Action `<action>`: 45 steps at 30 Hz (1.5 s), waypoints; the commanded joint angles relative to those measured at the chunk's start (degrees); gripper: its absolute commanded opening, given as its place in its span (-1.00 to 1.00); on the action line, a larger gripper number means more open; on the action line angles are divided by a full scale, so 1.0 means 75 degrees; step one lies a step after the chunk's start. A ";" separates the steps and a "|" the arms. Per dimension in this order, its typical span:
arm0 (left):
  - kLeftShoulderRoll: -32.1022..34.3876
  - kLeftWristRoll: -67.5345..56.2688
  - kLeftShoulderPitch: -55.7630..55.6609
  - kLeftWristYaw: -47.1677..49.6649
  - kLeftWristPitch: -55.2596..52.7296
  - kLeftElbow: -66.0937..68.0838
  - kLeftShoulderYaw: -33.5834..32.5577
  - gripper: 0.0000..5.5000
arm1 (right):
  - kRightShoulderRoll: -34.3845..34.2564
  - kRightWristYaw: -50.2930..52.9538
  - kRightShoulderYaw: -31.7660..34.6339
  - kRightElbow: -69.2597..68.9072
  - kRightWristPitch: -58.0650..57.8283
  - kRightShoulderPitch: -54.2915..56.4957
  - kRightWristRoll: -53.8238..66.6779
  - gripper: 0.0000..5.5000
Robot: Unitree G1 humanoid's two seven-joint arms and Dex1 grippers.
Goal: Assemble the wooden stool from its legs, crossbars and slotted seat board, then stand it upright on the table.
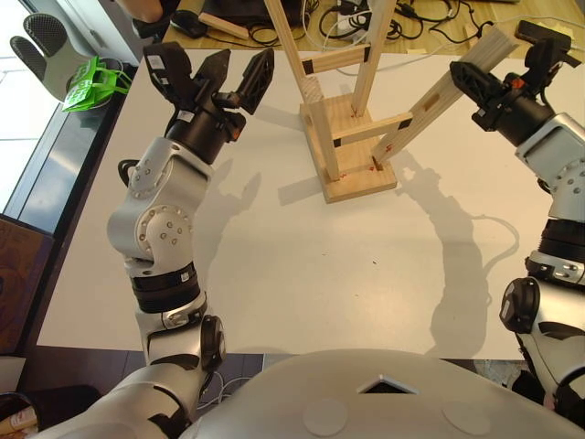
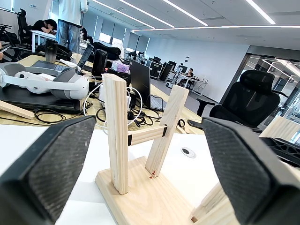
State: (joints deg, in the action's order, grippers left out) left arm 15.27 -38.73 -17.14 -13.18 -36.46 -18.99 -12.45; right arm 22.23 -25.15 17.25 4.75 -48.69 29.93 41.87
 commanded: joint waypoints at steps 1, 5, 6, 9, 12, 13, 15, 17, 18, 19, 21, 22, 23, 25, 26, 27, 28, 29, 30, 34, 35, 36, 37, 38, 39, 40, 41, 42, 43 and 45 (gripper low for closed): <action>0.0023 0.0047 -0.0068 0.0034 0.0011 0.0021 -0.0026 0.51 | -0.0105 0.0146 0.0036 -0.0249 -0.0201 -0.0112 0.0108 -0.64; 0.0025 0.0037 -0.0058 0.0044 -0.0001 0.0000 -0.0034 0.51 | -0.0014 0.0049 -0.0199 -0.0373 0.0009 -0.0293 -0.0221 -0.64; 0.0024 0.0034 -0.0057 0.0045 -0.0002 -0.0004 -0.0036 0.51 | 0.0003 0.0019 -0.0248 -0.0384 0.0070 -0.0325 -0.0297 -0.64; 0.0026 0.0029 -0.0065 0.0037 0.0000 0.0001 -0.0037 0.51 | 0.0012 0.0010 -0.0297 -0.0339 0.0252 -0.0351 -0.0442 -0.64; 0.0030 0.0026 -0.0071 0.0036 -0.0005 0.0006 -0.0039 0.51 | -0.0002 0.0053 -0.0266 -0.0246 0.0447 -0.0324 -0.0585 -0.64; 0.0032 0.0025 -0.0074 0.0036 -0.0008 0.0007 -0.0040 0.51 | -0.0012 0.0083 -0.0250 -0.0204 0.0529 -0.0311 -0.0640 -0.64; 0.0037 0.0024 -0.0079 0.0033 -0.0011 0.0012 -0.0042 0.51 | -0.0027 0.0123 -0.0229 -0.0134 0.0649 -0.0288 -0.0718 -0.64; 0.0043 0.0023 -0.0081 0.0025 -0.0010 0.0018 -0.0041 0.51 | -0.0012 0.0090 -0.0262 -0.0119 0.0677 -0.0303 -0.0753 -0.64; 0.0045 0.0023 -0.0081 0.0023 -0.0010 0.0019 -0.0041 0.51 | 0.0011 0.0048 -0.0301 -0.0134 0.0668 -0.0327 -0.0769 -0.64; 0.0048 0.0023 -0.0080 0.0020 -0.0010 0.0020 -0.0042 0.51 | 0.0029 0.0009 -0.0337 -0.0157 0.0662 -0.0355 -0.0792 -0.64; 0.0050 0.0024 -0.0082 0.0020 -0.0009 0.0023 -0.0044 0.51 | 0.0060 -0.0037 -0.0387 -0.0193 0.0680 -0.0400 -0.0842 -0.64; 0.0050 0.0025 -0.0084 0.0019 -0.0007 0.0025 -0.0044 0.51 | 0.0068 -0.0042 -0.0387 -0.0196 0.0694 -0.0409 -0.0850 -0.64; 0.0051 0.0024 -0.0081 0.0021 -0.0007 0.0023 -0.0048 0.51 | 0.0066 -0.0037 -0.0373 -0.0186 0.0702 -0.0401 -0.0845 -0.64; 0.0049 0.0025 -0.0082 0.0022 -0.0005 0.0025 -0.0047 0.51 | -0.0018 0.0060 -0.0169 -0.0129 0.0644 -0.0286 -0.0676 -0.64; 0.0047 0.0027 -0.0085 0.0021 -0.0003 0.0030 -0.0045 0.51 | -0.0074 0.0138 0.0001 -0.0073 0.0590 -0.0179 -0.0531 -0.64; 0.0045 0.0029 -0.0088 0.0021 -0.0001 0.0035 -0.0042 0.51 | -0.0113 0.0198 0.0129 -0.0033 0.0543 -0.0099 -0.0419 -0.64; 0.0043 0.0031 -0.0091 0.0021 0.0001 0.0038 -0.0040 0.51 | -0.0109 0.0220 0.0199 0.0005 0.0530 -0.0037 -0.0372 -0.64; 0.0043 0.0032 -0.0093 0.0021 0.0001 0.0039 -0.0039 0.51 | -0.0095 0.0228 0.0233 0.0030 0.0524 -0.0003 -0.0354 -0.64; 0.0043 0.0032 -0.0093 0.0020 0.0001 0.0040 -0.0039 0.51 | -0.0077 0.0226 0.0242 0.0043 0.0519 0.0011 -0.0354 -0.64; 0.0046 0.0032 -0.0091 0.0028 -0.0009 0.0038 -0.0040 0.51 | -0.0055 0.0238 0.0278 0.0036 0.0481 0.0014 -0.0323 -0.64; 0.0042 0.0032 -0.0091 0.0028 -0.0010 0.0035 -0.0036 0.51 | -0.0054 0.0231 0.0257 0.0021 0.0488 -0.0009 -0.0348 -0.64; 0.0039 0.0030 -0.0092 0.0026 -0.0010 0.0034 -0.0032 0.51 | -0.0042 0.0211 0.0212 -0.0001 0.0508 -0.0044 -0.0398 -0.64; 0.0038 0.0030 -0.0093 0.0024 -0.0010 0.0033 -0.0029 0.51 | -0.0033 0.0195 0.0179 -0.0018 0.0523 -0.0073 -0.0435 -0.64; 0.0038 0.0029 -0.0095 0.0023 -0.0008 0.0033 -0.0028 0.51 | -0.0025 0.0185 0.0158 -0.0030 0.0532 -0.0094 -0.0460 -0.64; 0.0040 0.0030 -0.0098 0.0023 -0.0007 0.0035 -0.0031 0.51 | -0.0014 0.0173 0.0140 -0.0035 0.0545 -0.0111 -0.0483 -0.64; 0.0041 0.0030 -0.0101 0.0024 -0.0006 0.0036 -0.0033 0.51 | -0.0006 0.0163 0.0128 -0.0033 0.0560 -0.0122 -0.0500 -0.64; 0.0039 0.0032 -0.0103 0.0027 -0.0004 0.0036 -0.0033 0.51 | 0.0004 0.0150 0.0114 -0.0021 0.0576 -0.0122 -0.0518 -0.64; 0.0038 0.0032 -0.0104 0.0027 -0.0003 0.0036 -0.0033 0.51 | 0.0010 0.0142 0.0107 -0.0012 0.0584 -0.0119 -0.0529 -0.64; 0.0036 0.0031 -0.0105 0.0027 -0.0003 0.0035 -0.0031 0.51 | 0.0015 0.0135 0.0104 -0.0009 0.0587 -0.0117 -0.0537 -0.64; 0.0028 0.0031 -0.0106 0.0030 -0.0001 0.0032 -0.0026 0.51 | 0.0016 0.0106 0.0074 -0.0006 0.0591 -0.0136 -0.0571 -0.64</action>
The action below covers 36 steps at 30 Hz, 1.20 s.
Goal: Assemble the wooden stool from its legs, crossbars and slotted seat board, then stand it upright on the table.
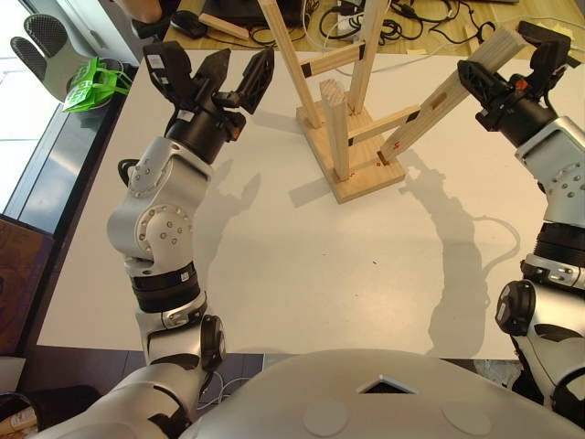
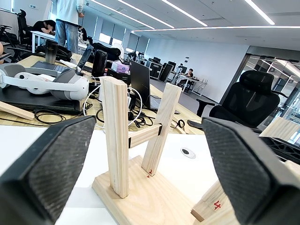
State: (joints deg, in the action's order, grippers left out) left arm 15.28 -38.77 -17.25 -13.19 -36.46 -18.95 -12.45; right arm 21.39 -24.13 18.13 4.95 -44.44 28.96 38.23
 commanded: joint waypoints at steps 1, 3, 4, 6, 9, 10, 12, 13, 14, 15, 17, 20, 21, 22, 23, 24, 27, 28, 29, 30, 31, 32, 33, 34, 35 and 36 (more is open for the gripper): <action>0.0023 0.0036 -0.0091 0.0037 -0.0003 0.0019 -0.0023 0.51 | 0.0122 -0.0056 -0.0071 -0.0035 0.0025 -0.0026 -0.0112 -0.64; 0.0020 0.0034 -0.0093 0.0042 -0.0008 0.0014 -0.0020 0.51 | 0.0116 -0.0113 -0.0131 -0.0043 0.0033 -0.0074 -0.0163 -0.64; 0.0024 0.0033 -0.0099 0.0040 -0.0011 0.0018 -0.0022 0.51 | 0.0114 -0.0134 -0.0152 -0.0044 0.0040 -0.0097 -0.0181 -0.64; 0.0037 0.0028 -0.0106 0.0037 -0.0014 0.0024 -0.0035 0.51 | 0.0113 -0.0174 -0.0174 -0.0037 0.0046 -0.0118 -0.0198 -0.64; 0.0042 0.0029 -0.0105 0.0041 -0.0011 0.0025 -0.0048 0.51 | 0.0088 -0.0245 -0.0198 -0.0021 0.0052 -0.0113 -0.0200 -0.64; 0.0038 0.0031 -0.0107 0.0042 -0.0005 0.0032 -0.0051 0.51 | 0.0080 -0.0283 -0.0221 -0.0011 0.0062 -0.0104 -0.0214 -0.64; 0.0029 0.0036 -0.0111 0.0042 0.0011 0.0047 -0.0052 0.51 | 0.0079 -0.0347 -0.0263 0.0010 0.0080 -0.0085 -0.0241 -0.64; 0.0026 0.0038 -0.0114 0.0043 0.0017 0.0053 -0.0055 0.51 | 0.0086 -0.0372 -0.0274 0.0024 0.0081 -0.0072 -0.0251 -0.64; 0.0022 0.0038 -0.0118 0.0044 0.0024 0.0059 -0.0058 0.51 | 0.0105 -0.0400 -0.0280 0.0046 0.0083 -0.0056 -0.0263 -0.64; 0.0017 0.0038 -0.0121 0.0046 0.0028 0.0062 -0.0059 0.51 | 0.0130 -0.0424 -0.0292 0.0063 0.0090 -0.0047 -0.0282 -0.64; -0.0002 0.0041 -0.0114 0.0056 0.0032 0.0051 -0.0046 0.51 | 0.0175 -0.0466 -0.0326 0.0087 0.0107 -0.0042 -0.0325 -0.64; -0.0024 0.0042 -0.0094 0.0060 0.0024 0.0028 -0.0022 0.51 | 0.0210 -0.0502 -0.0388 0.0086 0.0142 -0.0072 -0.0369 -0.64; -0.0023 0.0042 -0.0095 0.0059 0.0023 0.0031 -0.0022 0.51 | 0.0219 -0.0524 -0.0423 0.0078 0.0161 -0.0087 -0.0401 -0.64; -0.0021 0.0041 -0.0103 0.0058 0.0022 0.0037 -0.0024 0.51 | 0.0234 -0.0562 -0.0474 0.0065 0.0187 -0.0106 -0.0446 -0.64; -0.0017 0.0041 -0.0110 0.0058 0.0021 0.0041 -0.0027 0.51 | 0.0239 -0.0589 -0.0515 0.0056 0.0209 -0.0120 -0.0482 -0.64; -0.0014 0.0042 -0.0115 0.0057 0.0022 0.0044 -0.0029 0.51 | 0.0246 -0.0619 -0.0569 0.0054 0.0238 -0.0126 -0.0524 -0.64; -0.0008 0.0043 -0.0120 0.0053 0.0018 0.0044 -0.0026 0.51 | 0.0274 -0.0687 -0.0681 0.0041 0.0279 -0.0128 -0.0598 -0.64; -0.0007 0.0041 -0.0119 0.0053 0.0014 0.0042 -0.0027 0.51 | 0.0288 -0.0711 -0.0711 0.0037 0.0279 -0.0122 -0.0614 -0.64; -0.0006 0.0039 -0.0118 0.0054 0.0010 0.0041 -0.0027 0.51 | 0.0302 -0.0736 -0.0738 0.0037 0.0280 -0.0117 -0.0634 -0.64; -0.0006 0.0037 -0.0117 0.0055 0.0007 0.0041 -0.0027 0.51 | 0.0320 -0.0758 -0.0770 0.0039 0.0277 -0.0113 -0.0652 -0.64; -0.0009 0.0035 -0.0118 0.0056 0.0007 0.0041 -0.0027 0.51 | 0.0347 -0.0795 -0.0831 0.0050 0.0286 -0.0112 -0.0693 -0.64; -0.0012 0.0035 -0.0120 0.0057 0.0009 0.0042 -0.0026 0.51 | 0.0363 -0.0822 -0.0880 0.0063 0.0294 -0.0110 -0.0723 -0.64; -0.0016 0.0034 -0.0123 0.0059 0.0010 0.0043 -0.0024 0.51 | 0.0376 -0.0845 -0.0928 0.0077 0.0304 -0.0103 -0.0751 -0.64; -0.0019 0.0035 -0.0125 0.0059 0.0012 0.0044 -0.0022 0.51 | 0.0386 -0.0860 -0.0973 0.0095 0.0311 -0.0090 -0.0783 -0.64; -0.0021 0.0034 -0.0127 0.0060 0.0012 0.0045 -0.0021 0.51 | 0.0392 -0.0857 -0.1032 0.0134 0.0329 -0.0067 -0.0846 -0.64; -0.0022 0.0034 -0.0129 0.0061 0.0012 0.0045 -0.0020 0.51 | 0.0393 -0.0825 -0.1096 0.0187 0.0351 -0.0042 -0.0938 -0.64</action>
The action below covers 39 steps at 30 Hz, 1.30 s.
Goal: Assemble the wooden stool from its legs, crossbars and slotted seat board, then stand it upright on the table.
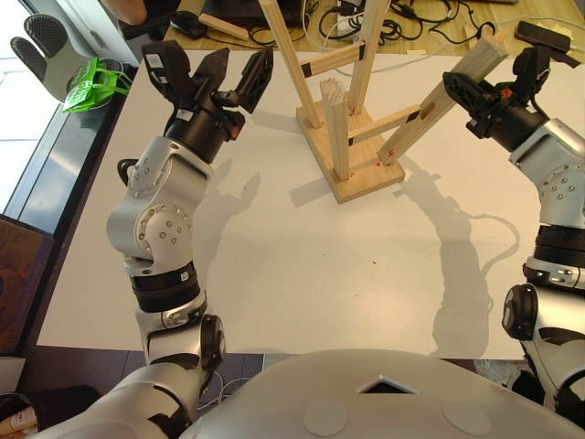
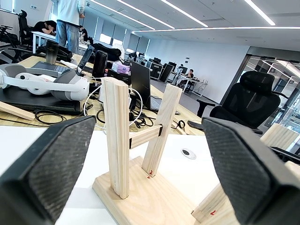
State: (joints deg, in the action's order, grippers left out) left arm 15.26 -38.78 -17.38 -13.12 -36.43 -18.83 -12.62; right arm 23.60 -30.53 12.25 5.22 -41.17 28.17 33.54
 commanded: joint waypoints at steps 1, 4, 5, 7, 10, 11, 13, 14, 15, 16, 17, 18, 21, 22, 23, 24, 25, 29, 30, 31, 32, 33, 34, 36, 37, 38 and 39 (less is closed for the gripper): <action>-0.0021 0.0035 -0.0112 0.0055 0.0008 0.0030 0.0002 0.51 | 0.0087 0.0072 -0.0369 0.0207 -0.0078 0.0087 -0.0398 -0.64; -0.0022 0.0028 -0.0108 0.0067 -0.0005 0.0002 0.0006 0.51 | -0.0023 0.0327 -0.0453 0.0015 -0.0226 0.0016 -0.0499 -0.64; -0.0023 0.0028 -0.0108 0.0068 -0.0007 -0.0001 0.0008 0.51 | -0.0058 0.0418 -0.0493 -0.0170 -0.0304 -0.0061 -0.0499 -0.64; -0.0017 0.0022 -0.0086 0.0078 -0.0012 -0.0022 -0.0006 0.51 | -0.0144 0.0617 -0.0570 -0.0721 -0.0491 -0.0328 -0.0433 -0.64; -0.0028 0.0026 -0.0064 0.0099 -0.0005 -0.0037 -0.0015 0.51 | -0.0228 0.0794 -0.0597 -0.1187 -0.0718 -0.0709 -0.0329 -0.64; -0.0040 0.0030 -0.0066 0.0108 0.0002 -0.0036 -0.0010 0.51 | -0.0246 0.0822 -0.0583 -0.1162 -0.0741 -0.0765 -0.0326 -0.64; -0.0053 0.0032 -0.0076 0.0117 0.0013 -0.0031 0.0004 0.51 | -0.0236 0.0833 -0.0562 -0.1043 -0.0754 -0.0813 -0.0339 -0.64; -0.0056 0.0037 -0.0091 0.0107 0.0024 -0.0007 0.0014 0.51 | -0.0202 0.0815 -0.0571 -0.0971 -0.0744 -0.0829 -0.0353 -0.64; -0.0051 0.0036 -0.0101 0.0100 0.0029 0.0006 0.0012 0.51 | -0.0163 0.0790 -0.0593 -0.0916 -0.0739 -0.0835 -0.0371 -0.64; -0.0042 0.0033 -0.0104 0.0093 0.0031 0.0012 0.0003 0.51 | -0.0131 0.0767 -0.0615 -0.0876 -0.0737 -0.0833 -0.0385 -0.64; -0.0032 0.0029 -0.0102 0.0089 0.0031 0.0010 -0.0007 0.51 | -0.0108 0.0744 -0.0635 -0.0844 -0.0738 -0.0824 -0.0398 -0.64; -0.0025 0.0026 -0.0092 0.0089 0.0030 -0.0001 -0.0016 0.51 | -0.0083 0.0724 -0.0662 -0.0793 -0.0755 -0.0799 -0.0415 -0.64; -0.0042 0.0045 -0.0076 0.0078 0.0050 -0.0004 0.0016 0.51 | 0.0009 0.0622 -0.0809 -0.0622 -0.0692 -0.0770 -0.0552 -0.64; -0.0057 0.0051 -0.0068 0.0076 0.0058 -0.0010 0.0035 0.51 | 0.0043 0.0570 -0.0878 -0.0558 -0.0641 -0.0746 -0.0610 -0.64; -0.0066 0.0053 -0.0064 0.0074 0.0063 -0.0014 0.0046 0.51 | 0.0063 0.0538 -0.0926 -0.0505 -0.0608 -0.0710 -0.0642 -0.64; -0.0072 0.0056 -0.0058 0.0071 0.0071 -0.0016 0.0055 0.51 | 0.0083 0.0501 -0.0964 -0.0467 -0.0589 -0.0672 -0.0651 -0.64; -0.0074 0.0059 -0.0057 0.0069 0.0078 -0.0015 0.0063 0.51 | 0.0098 0.0465 -0.0986 -0.0439 -0.0571 -0.0634 -0.0659 -0.64; -0.0087 0.0070 -0.0078 0.0080 0.0115 0.0001 0.0077 0.51 | 0.0163 0.0364 -0.1006 -0.0432 -0.0568 -0.0526 -0.0627 -0.64; -0.0095 0.0071 -0.0079 0.0085 0.0125 0.0003 0.0084 0.51 | 0.0174 0.0352 -0.1007 -0.0428 -0.0577 -0.0508 -0.0613 -0.64; -0.0106 0.0074 -0.0084 0.0087 0.0137 0.0013 0.0097 0.51 | 0.0109 0.0395 -0.0898 -0.0391 -0.0678 -0.0445 -0.0487 -0.64; -0.0116 0.0074 -0.0078 0.0096 0.0146 0.0007 0.0103 0.51 | 0.0039 0.0448 -0.0773 -0.0316 -0.0787 -0.0351 -0.0351 -0.64; -0.0121 0.0075 -0.0073 0.0100 0.0152 0.0003 0.0107 0.51 | 0.0009 0.0470 -0.0696 -0.0239 -0.0849 -0.0274 -0.0272 -0.64; -0.0123 0.0074 -0.0081 0.0101 0.0159 0.0010 0.0110 0.51 | 0.0022 0.0442 -0.0677 -0.0133 -0.0875 -0.0202 -0.0265 -0.64; -0.0122 0.0073 -0.0098 0.0099 0.0169 0.0026 0.0109 0.51 | 0.0090 0.0326 -0.0756 0.0045 -0.0882 -0.0100 -0.0360 -0.64; -0.0122 0.0074 -0.0102 0.0099 0.0173 0.0030 0.0109 0.51 | 0.0113 0.0264 -0.0814 0.0113 -0.0871 -0.0060 -0.0420 -0.64; -0.0124 0.0079 -0.0115 0.0095 0.0179 0.0047 0.0117 0.51 | 0.0138 0.0190 -0.0917 0.0183 -0.0819 -0.0007 -0.0511 -0.64; -0.0126 0.0083 -0.0124 0.0092 0.0184 0.0058 0.0122 0.51 | 0.0142 0.0143 -0.1002 0.0242 -0.0783 0.0057 -0.0575 -0.64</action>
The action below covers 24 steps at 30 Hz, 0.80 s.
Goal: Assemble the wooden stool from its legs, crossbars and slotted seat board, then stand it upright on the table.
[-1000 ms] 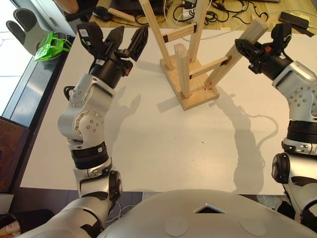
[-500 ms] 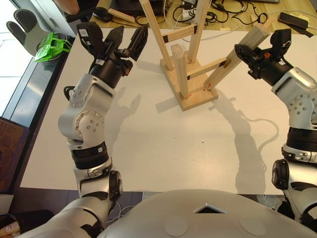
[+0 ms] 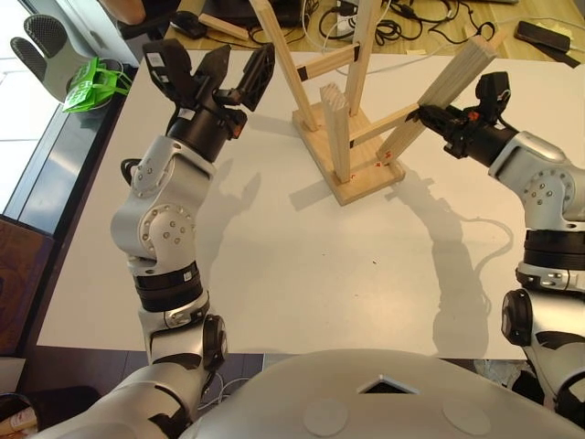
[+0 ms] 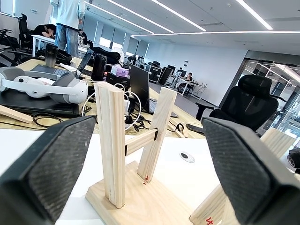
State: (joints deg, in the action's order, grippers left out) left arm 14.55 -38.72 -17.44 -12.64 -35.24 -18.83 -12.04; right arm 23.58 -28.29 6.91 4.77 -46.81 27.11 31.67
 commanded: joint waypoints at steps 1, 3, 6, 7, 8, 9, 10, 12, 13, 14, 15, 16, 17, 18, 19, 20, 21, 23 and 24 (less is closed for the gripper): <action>-0.0035 0.0079 -0.0130 0.0023 0.0029 0.0074 0.0054 0.51 | 0.0138 -0.0198 -0.0342 0.0345 0.0009 0.0258 -0.0384 -0.64; -0.0038 0.0080 -0.0142 0.0022 0.0034 0.0087 0.0064 0.51 | 0.0118 -0.0257 -0.0373 0.0405 0.0081 0.0396 -0.0455 -0.64; -0.0027 0.0073 -0.0126 0.0017 0.0035 0.0082 0.0063 0.51 | 0.0094 -0.0255 -0.0284 0.0399 0.0232 0.0498 -0.0491 -0.64; -0.0021 0.0071 -0.0115 0.0018 0.0034 0.0076 0.0056 0.51 | 0.0073 -0.0222 -0.0211 0.0405 0.0304 0.0529 -0.0499 -0.64; -0.0018 0.0070 -0.0107 0.0021 0.0032 0.0072 0.0051 0.51 | 0.0053 -0.0191 -0.0139 0.0415 0.0362 0.0548 -0.0494 -0.64; -0.0017 0.0070 -0.0103 0.0022 0.0032 0.0071 0.0050 0.51 | 0.0038 -0.0160 -0.0076 0.0422 0.0395 0.0555 -0.0482 -0.64; -0.0020 0.0071 -0.0093 0.0026 0.0032 0.0063 0.0052 0.51 | 0.0041 -0.0160 -0.0056 0.0421 0.0424 0.0552 -0.0486 -0.64; -0.0024 0.0069 -0.0074 0.0031 0.0031 0.0046 0.0052 0.51 | 0.0030 -0.0169 -0.0037 0.0394 0.0460 0.0531 -0.0497 -0.64; -0.0025 0.0073 -0.0068 0.0031 0.0033 0.0045 0.0055 0.51 | 0.0027 -0.0188 -0.0037 0.0358 0.0480 0.0506 -0.0505 -0.64; -0.0025 0.0082 -0.0066 0.0030 0.0036 0.0050 0.0061 0.51 | 0.0014 -0.0239 -0.0023 0.0292 0.0536 0.0461 -0.0483 -0.64; -0.0024 0.0087 -0.0065 0.0028 0.0038 0.0055 0.0065 0.51 | 0.0007 -0.0322 -0.0024 0.0213 0.0614 0.0413 -0.0465 -0.64; -0.0024 0.0092 -0.0064 0.0027 0.0038 0.0059 0.0070 0.51 | -0.0001 -0.0395 -0.0025 0.0132 0.0672 0.0368 -0.0447 -0.64; -0.0024 0.0097 -0.0061 0.0025 0.0037 0.0062 0.0077 0.51 | -0.0028 -0.0446 -0.0007 0.0059 0.0731 0.0333 -0.0418 -0.64; -0.0025 0.0100 -0.0058 0.0024 0.0035 0.0063 0.0082 0.51 | -0.0047 -0.0479 0.0010 0.0005 0.0753 0.0307 -0.0389 -0.64; -0.0026 0.0101 -0.0049 0.0024 0.0033 0.0063 0.0086 0.51 | -0.0053 -0.0523 0.0012 -0.0069 0.0794 0.0266 -0.0366 -0.57; -0.0027 0.0102 -0.0044 0.0024 0.0031 0.0067 0.0088 0.51 | -0.0058 -0.0587 0.0018 -0.0147 0.0802 0.0223 -0.0314 -0.57; -0.0028 0.0100 -0.0039 0.0024 0.0029 0.0068 0.0088 0.51 | -0.0067 -0.0634 0.0030 -0.0225 0.0788 0.0186 -0.0260 -0.57; -0.0030 0.0099 -0.0029 0.0024 0.0028 0.0072 0.0092 0.51 | -0.0098 -0.0709 0.0070 -0.0338 0.0757 0.0138 -0.0183 -0.57; -0.0032 0.0099 -0.0024 0.0023 0.0028 0.0074 0.0094 0.51 | -0.0104 -0.0716 0.0079 -0.0369 0.0762 0.0124 -0.0174 -0.57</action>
State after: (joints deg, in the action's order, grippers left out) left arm 14.53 -38.61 -17.69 -12.65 -35.10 -18.44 -11.62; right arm 23.07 -32.88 6.56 3.95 -41.53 28.51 29.11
